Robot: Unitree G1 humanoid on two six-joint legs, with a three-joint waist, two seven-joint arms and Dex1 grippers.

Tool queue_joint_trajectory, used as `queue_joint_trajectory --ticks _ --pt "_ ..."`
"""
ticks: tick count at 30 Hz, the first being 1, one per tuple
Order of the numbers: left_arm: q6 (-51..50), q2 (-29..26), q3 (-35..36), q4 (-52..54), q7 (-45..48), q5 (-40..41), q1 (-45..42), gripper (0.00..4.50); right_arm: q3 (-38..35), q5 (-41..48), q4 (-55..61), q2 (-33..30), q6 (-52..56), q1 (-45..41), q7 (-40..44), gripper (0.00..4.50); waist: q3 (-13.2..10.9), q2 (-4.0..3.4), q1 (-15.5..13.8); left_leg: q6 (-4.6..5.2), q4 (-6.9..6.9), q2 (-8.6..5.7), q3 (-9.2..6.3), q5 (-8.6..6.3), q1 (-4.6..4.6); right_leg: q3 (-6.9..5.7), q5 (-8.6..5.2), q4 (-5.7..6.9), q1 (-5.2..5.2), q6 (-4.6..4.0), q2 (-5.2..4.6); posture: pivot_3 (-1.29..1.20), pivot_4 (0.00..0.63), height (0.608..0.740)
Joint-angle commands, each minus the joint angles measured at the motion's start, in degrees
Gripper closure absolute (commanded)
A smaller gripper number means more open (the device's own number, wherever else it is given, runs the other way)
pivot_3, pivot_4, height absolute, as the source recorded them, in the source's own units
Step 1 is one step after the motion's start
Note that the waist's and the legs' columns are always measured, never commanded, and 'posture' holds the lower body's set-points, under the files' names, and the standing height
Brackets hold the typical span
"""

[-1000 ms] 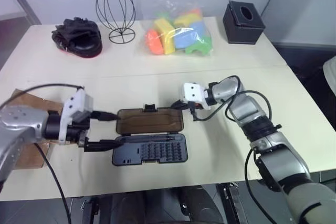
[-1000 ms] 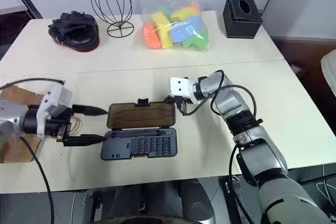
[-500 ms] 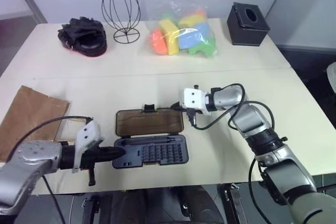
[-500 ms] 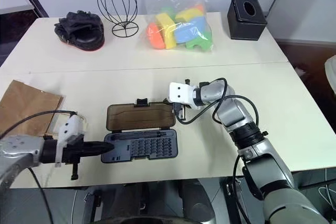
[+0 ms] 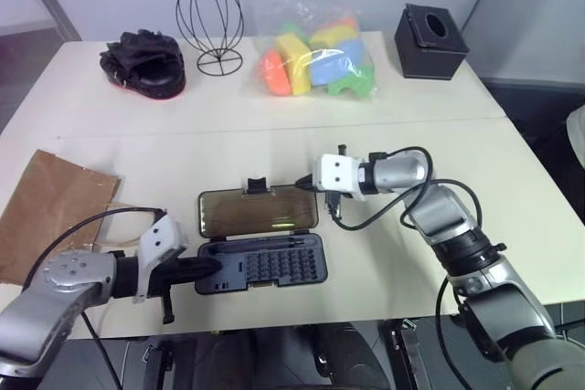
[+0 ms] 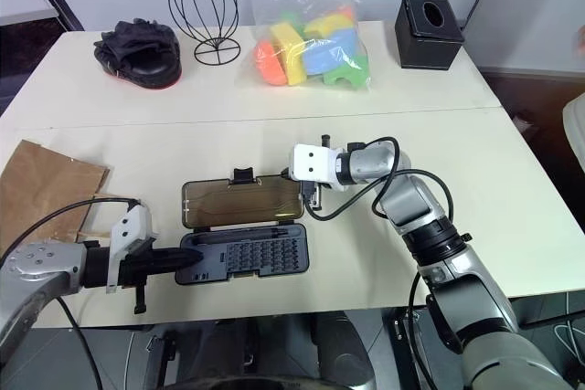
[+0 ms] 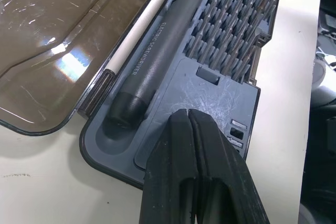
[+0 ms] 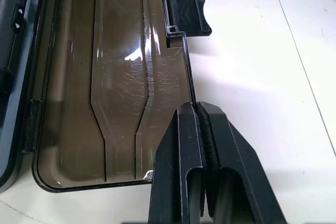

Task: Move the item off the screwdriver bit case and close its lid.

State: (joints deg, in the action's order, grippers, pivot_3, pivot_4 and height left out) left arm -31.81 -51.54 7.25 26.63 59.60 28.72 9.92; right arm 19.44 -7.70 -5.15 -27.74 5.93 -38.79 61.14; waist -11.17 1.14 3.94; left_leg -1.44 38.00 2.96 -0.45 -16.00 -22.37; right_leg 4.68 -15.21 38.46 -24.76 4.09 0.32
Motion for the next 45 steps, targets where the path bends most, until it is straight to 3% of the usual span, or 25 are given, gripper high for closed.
queue_joint_trajectory --ticks 1,24,27,34,41,45 --pt "0.5 0.1 -0.6 0.4 -0.1 -0.3 0.3 4.48 -0.9 1.1 2.4 -0.1 0.0 -0.4 -0.8 4.50 0.0 0.00 0.0 0.00 0.00 0.00 0.00 0.00 0.00 0.00 0.00 0.00 0.00 0.00 0.00 0.00 0.150 0.737" --pt "0.2 0.8 -0.8 0.6 -0.7 -0.1 0.9 4.48 -1.9 0.7 4.1 0.0 0.5 -0.3 -2.7 4.50 0.0 0.00 0.0 0.00 0.00 0.00 0.00 0.00 0.00 0.00 0.00 0.00 0.00 0.00 0.00 0.00 0.150 0.737" --pt "-2.0 3.9 2.2 1.6 -5.0 2.3 0.3 4.50 -4.7 2.0 13.9 -2.0 4.5 1.8 -3.3 3.62 0.0 -0.03 -0.2 0.00 0.00 0.00 0.00 0.00 -0.01 0.00 0.00 0.00 0.00 0.00 -0.02 0.00 0.150 0.737" --pt "-4.0 4.2 3.4 2.7 -6.6 4.1 0.1 4.50 -4.2 1.9 19.3 -2.5 9.3 4.8 -5.9 0.18 0.0 0.02 -0.1 0.00 0.00 0.00 -0.04 0.00 0.05 -0.02 -0.01 -0.02 0.08 0.00 -0.01 0.00 0.150 0.737" --pt "-5.2 3.0 6.1 4.4 -6.1 5.8 1.7 4.50 -4.5 9.5 15.1 0.9 20.8 1.3 -2.9 0.08 0.0 0.01 0.1 0.00 0.00 0.00 -0.04 0.00 0.05 0.00 -0.01 -0.02 0.07 0.00 0.00 0.00 0.150 0.737" --pt "-6.7 1.7 9.0 7.6 -4.7 8.6 4.2 4.50 -1.6 11.0 2.2 3.9 25.3 -6.8 0.7 0.08 0.0 0.01 0.1 0.00 0.00 0.01 -0.04 0.00 0.06 -0.01 -0.01 -0.02 0.06 -0.01 0.01 0.00 0.150 0.737"
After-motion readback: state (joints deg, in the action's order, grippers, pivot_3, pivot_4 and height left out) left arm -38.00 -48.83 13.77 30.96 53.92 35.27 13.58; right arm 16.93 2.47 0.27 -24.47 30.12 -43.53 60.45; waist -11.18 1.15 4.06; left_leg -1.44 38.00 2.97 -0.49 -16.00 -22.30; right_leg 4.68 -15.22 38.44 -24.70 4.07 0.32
